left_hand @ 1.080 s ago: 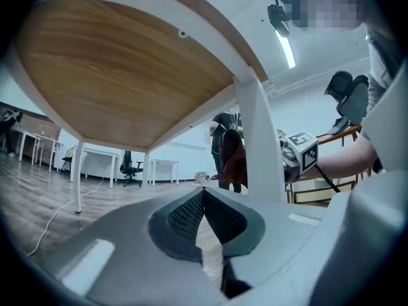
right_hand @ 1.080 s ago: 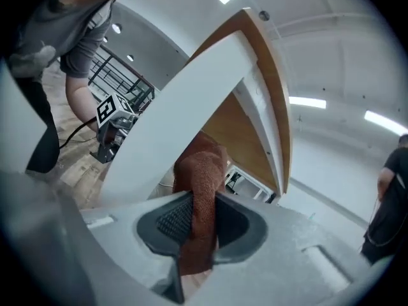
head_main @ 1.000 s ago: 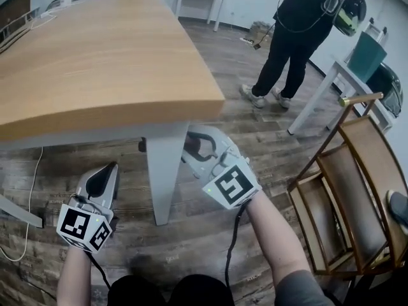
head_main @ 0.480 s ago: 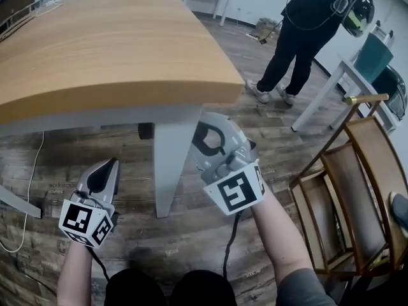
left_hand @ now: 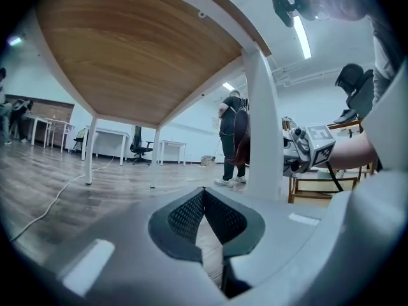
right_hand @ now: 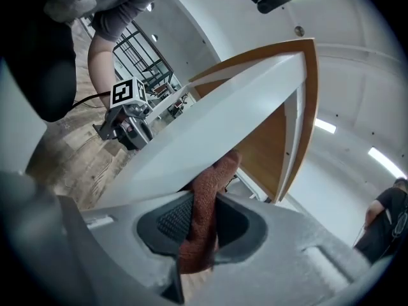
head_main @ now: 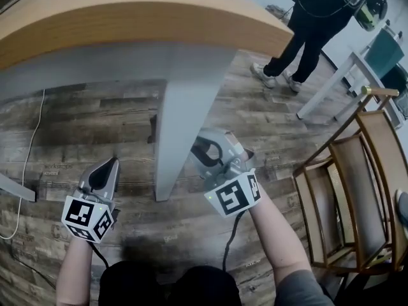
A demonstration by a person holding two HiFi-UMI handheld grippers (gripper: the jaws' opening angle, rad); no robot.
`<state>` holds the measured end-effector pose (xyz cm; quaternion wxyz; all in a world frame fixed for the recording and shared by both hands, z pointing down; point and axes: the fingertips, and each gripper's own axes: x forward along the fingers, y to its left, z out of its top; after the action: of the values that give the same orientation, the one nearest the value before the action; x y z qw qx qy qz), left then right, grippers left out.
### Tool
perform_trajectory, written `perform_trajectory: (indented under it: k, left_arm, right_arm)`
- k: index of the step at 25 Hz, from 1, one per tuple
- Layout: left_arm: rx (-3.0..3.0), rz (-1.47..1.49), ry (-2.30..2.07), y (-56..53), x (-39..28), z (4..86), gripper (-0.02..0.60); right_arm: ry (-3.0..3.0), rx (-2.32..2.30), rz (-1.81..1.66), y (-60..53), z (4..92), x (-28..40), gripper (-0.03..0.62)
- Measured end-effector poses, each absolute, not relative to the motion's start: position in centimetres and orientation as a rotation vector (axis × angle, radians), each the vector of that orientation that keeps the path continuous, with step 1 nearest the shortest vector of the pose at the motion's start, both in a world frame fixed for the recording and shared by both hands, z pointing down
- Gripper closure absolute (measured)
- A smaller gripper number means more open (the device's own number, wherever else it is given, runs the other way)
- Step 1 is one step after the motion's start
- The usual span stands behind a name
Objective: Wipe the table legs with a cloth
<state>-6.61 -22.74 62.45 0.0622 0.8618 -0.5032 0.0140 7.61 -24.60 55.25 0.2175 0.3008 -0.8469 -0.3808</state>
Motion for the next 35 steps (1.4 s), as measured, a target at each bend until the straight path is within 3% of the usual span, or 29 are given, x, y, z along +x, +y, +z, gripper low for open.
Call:
perform_trajectory:
  k: [16,35]
  left_arm:
    - [2.454,0.198,-1.453,-19.8,-6.6,76.4,0.563]
    - [2.327,0.282,-1.436,-18.4,-7.4,84.2,0.563]
  right_arm:
    - [-2.23,0.611,-0.74,-24.3,78.3,8.3,0.531]
    - [-2.015,0.382,-0.58,-24.1,93.9,8.6,0.531]
